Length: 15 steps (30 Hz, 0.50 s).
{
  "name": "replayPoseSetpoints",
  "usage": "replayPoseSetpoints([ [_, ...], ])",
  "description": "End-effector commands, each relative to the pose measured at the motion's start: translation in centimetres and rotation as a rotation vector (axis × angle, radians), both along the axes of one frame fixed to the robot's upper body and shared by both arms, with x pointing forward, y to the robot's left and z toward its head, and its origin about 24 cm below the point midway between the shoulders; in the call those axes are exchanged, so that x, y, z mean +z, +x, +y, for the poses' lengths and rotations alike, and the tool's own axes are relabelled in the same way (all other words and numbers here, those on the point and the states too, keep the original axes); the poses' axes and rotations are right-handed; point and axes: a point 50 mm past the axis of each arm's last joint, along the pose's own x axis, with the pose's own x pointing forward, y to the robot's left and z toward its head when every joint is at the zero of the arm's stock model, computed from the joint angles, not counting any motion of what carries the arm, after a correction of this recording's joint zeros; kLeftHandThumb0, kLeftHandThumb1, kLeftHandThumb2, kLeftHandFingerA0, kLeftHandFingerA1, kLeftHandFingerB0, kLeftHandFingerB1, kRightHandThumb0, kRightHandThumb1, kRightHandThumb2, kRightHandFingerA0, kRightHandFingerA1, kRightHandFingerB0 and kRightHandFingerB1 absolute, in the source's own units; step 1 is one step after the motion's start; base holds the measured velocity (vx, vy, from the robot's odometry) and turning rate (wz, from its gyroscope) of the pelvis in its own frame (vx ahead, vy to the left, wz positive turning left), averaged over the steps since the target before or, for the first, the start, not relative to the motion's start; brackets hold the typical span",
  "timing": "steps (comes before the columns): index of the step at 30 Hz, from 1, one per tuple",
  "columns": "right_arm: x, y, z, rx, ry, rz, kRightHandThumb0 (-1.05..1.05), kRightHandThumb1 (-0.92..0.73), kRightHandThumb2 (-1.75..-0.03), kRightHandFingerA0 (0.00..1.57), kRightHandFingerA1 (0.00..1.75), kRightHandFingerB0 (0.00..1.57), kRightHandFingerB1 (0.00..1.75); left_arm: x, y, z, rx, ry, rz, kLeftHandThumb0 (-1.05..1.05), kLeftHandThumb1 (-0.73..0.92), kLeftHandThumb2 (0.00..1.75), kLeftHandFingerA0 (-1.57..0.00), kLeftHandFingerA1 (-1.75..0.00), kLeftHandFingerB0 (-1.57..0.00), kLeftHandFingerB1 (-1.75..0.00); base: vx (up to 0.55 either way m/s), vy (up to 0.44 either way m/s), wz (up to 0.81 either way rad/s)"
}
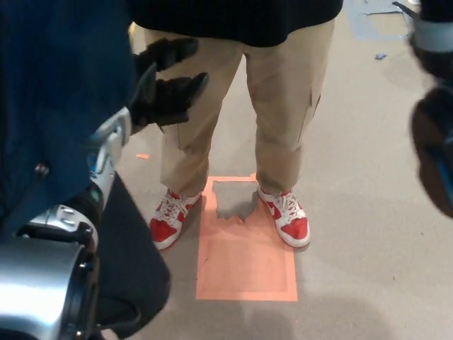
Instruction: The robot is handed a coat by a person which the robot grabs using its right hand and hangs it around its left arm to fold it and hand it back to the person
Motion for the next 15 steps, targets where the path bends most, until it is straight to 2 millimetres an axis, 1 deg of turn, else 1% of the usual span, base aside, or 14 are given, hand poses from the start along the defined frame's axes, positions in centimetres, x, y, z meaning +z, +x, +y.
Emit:
replayPoseSetpoints([
  [1,-0.4,1.1,-7.6,-0.168,0.059,0.045,-0.36,-0.87,-0.66,1.02,0.56,1.09,0.69,0.6,-0.2,3.0,0.052,0.005,-0.052,-0.36,0.49,1.05,0.00,-0.49,0.00,-0.46,0.00,0.000,0.00],
  [2,-0.6,1.2,-8.1,-0.175,0.062,0.047,-0.36,-0.87,-0.66,1.02,0.56,1.09,0.69,0.5,-0.2,3.1,0.055,0.000,-0.050,-0.36,0.49,1.05,0.00,-0.49,0.00,-0.46,0.00,0.000,0.00],
  [6,-0.7,1.0,-8.1,-0.175,0.058,0.050,-0.36,-0.87,-0.66,1.02,0.56,1.09,0.69,0.5,-0.2,3.1,0.054,0.000,-0.051,-0.36,0.49,1.05,0.00,-0.49,0.00,-0.46,0.00,0.000,0.00],
  [7,-2.0,1.9,-12.4,-0.271,0.159,0.128,-0.37,-0.89,-0.67,1.07,0.53,1.14,0.66,0.6,-0.5,4.7,0.077,0.025,-0.069,-0.35,0.51,1.06,0.00,-0.49,0.00,-0.46,0.00,0.000,0.00],
  [8,-2.5,2.1,-13.6,-0.290,0.187,0.148,-0.36,-0.88,-0.66,1.06,0.53,1.12,0.68,0.8,-0.6,5.1,0.085,0.022,-0.073,-0.35,0.51,1.06,0.00,-0.49,0.00,-0.45,0.00,0.000,0.06],
  [11,-2.6,2.0,-13.7,-0.291,0.189,0.152,-0.36,-0.88,-0.66,1.06,0.53,1.12,0.68,0.8,-0.6,5.2,0.084,0.021,-0.074,-0.35,0.51,1.06,0.00,-0.49,0.00,-0.45,0.00,0.000,0.00],
  [12,-4.7,2.7,-15.9,-0.312,0.231,0.205,-0.33,-0.88,-0.66,1.11,0.55,1.14,0.73,1.2,-0.6,5.8,0.095,0.012,-0.093,-0.64,0.82,0.65,-0.15,-0.29,-0.22,-0.29,0.00,0.000,0.00],
  [13,-6.0,3.0,-17.1,-0.324,0.249,0.238,-0.34,-0.88,-0.66,1.11,0.56,1.13,0.74,1.3,-0.7,6.1,0.101,0.008,-0.099,-0.64,0.82,0.64,-0.16,-0.29,-0.23,-0.30,0.00,0.000,0.00],
  [14,-6.6,3.0,-17.4,-0.326,0.248,0.252,-0.34,-0.88,-0.66,1.11,0.56,1.13,0.74,1.2,-0.7,6.2,0.102,0.009,-0.097,-0.64,0.82,0.64,-0.16,-0.29,-0.23,-0.30,0.00,0.000,0.00],
  [15,-6.8,3.0,-17.5,-0.325,0.248,0.255,-0.34,-0.88,-0.66,1.11,0.56,1.13,0.74,1.2,-0.7,6.2,0.102,0.009,-0.096,-0.64,0.82,0.64,-0.16,-0.29,-0.23,-0.30,0.00,0.000,0.00],
])
